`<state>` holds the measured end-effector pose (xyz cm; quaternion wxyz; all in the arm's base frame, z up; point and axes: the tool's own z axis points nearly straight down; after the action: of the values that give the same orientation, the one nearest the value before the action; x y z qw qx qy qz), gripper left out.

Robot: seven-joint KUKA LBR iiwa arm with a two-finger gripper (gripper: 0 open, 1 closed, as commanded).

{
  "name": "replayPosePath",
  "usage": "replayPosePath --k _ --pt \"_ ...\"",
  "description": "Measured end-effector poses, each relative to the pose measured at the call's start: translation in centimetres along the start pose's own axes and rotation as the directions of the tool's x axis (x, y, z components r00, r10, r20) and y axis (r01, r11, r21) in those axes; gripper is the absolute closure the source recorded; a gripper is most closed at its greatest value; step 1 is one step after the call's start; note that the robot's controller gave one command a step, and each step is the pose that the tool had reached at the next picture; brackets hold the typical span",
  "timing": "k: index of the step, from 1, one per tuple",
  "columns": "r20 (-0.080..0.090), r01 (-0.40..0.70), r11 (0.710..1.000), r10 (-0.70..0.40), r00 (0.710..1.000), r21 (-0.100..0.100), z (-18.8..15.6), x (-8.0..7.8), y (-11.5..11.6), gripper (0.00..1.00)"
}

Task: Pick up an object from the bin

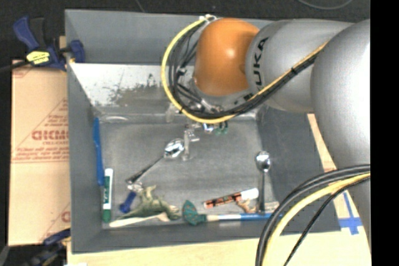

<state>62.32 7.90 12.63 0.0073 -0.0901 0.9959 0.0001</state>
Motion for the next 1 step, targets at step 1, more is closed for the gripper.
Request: replayPosePath --k 1 --pt "-0.008 0.121 0.993 -0.121 0.993 -0.002 2.56 0.69 1.3 0.0"
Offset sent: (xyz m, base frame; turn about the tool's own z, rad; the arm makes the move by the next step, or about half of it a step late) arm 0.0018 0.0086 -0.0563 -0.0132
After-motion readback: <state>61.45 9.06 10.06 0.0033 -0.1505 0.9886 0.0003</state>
